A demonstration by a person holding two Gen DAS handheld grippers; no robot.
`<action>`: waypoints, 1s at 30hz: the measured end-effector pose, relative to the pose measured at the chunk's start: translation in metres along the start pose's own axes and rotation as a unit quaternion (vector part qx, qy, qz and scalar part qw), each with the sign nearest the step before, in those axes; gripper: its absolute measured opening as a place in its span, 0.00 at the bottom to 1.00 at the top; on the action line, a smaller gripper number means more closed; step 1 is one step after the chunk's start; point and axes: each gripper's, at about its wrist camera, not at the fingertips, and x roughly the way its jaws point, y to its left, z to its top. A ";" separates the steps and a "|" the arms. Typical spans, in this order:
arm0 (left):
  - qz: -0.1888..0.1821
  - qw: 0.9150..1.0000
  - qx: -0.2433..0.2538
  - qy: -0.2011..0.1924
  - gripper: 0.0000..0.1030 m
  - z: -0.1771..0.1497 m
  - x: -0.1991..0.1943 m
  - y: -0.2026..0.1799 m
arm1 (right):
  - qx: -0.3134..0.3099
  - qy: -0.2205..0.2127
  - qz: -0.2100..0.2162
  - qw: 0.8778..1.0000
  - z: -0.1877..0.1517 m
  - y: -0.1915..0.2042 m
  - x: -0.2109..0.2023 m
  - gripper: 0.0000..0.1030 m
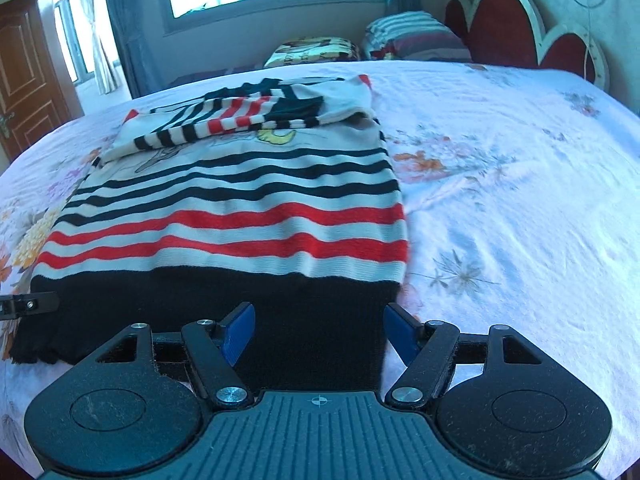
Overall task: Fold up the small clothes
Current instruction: 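Close both grippers on the black hem band, then lift the hem with both grippers and fold it over onto the collar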
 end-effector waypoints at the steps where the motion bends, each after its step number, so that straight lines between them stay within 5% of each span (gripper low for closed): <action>1: -0.006 1.000 0.002 0.001 0.60 0.000 0.000 0.003 | 0.010 0.004 0.001 1.000 0.000 -0.005 0.002 0.69; 7: -0.021 1.000 -0.008 0.010 0.47 0.001 -0.002 0.012 | 0.033 0.027 0.005 0.999 -0.009 -0.021 0.014 0.68; 12: -0.032 0.998 -0.040 0.022 0.22 0.002 -0.003 0.018 | 0.025 0.041 0.017 0.999 -0.008 -0.017 0.014 0.45; 16: -0.048 0.997 -0.054 0.037 0.16 0.000 -0.003 0.017 | 0.024 0.054 0.035 0.998 -0.006 -0.014 0.017 0.18; 19: -0.055 0.996 -0.047 0.043 0.12 -0.001 -0.002 0.016 | 0.034 0.061 0.049 0.996 -0.003 -0.017 0.017 0.11; 24: -0.061 0.995 -0.047 0.070 0.17 -0.002 -0.005 0.020 | 0.035 0.076 0.054 0.995 -0.002 -0.021 0.017 0.11; 30: -0.060 0.996 -0.045 0.056 0.13 -0.004 -0.002 0.015 | 0.023 0.071 0.052 0.996 -0.001 -0.015 0.017 0.11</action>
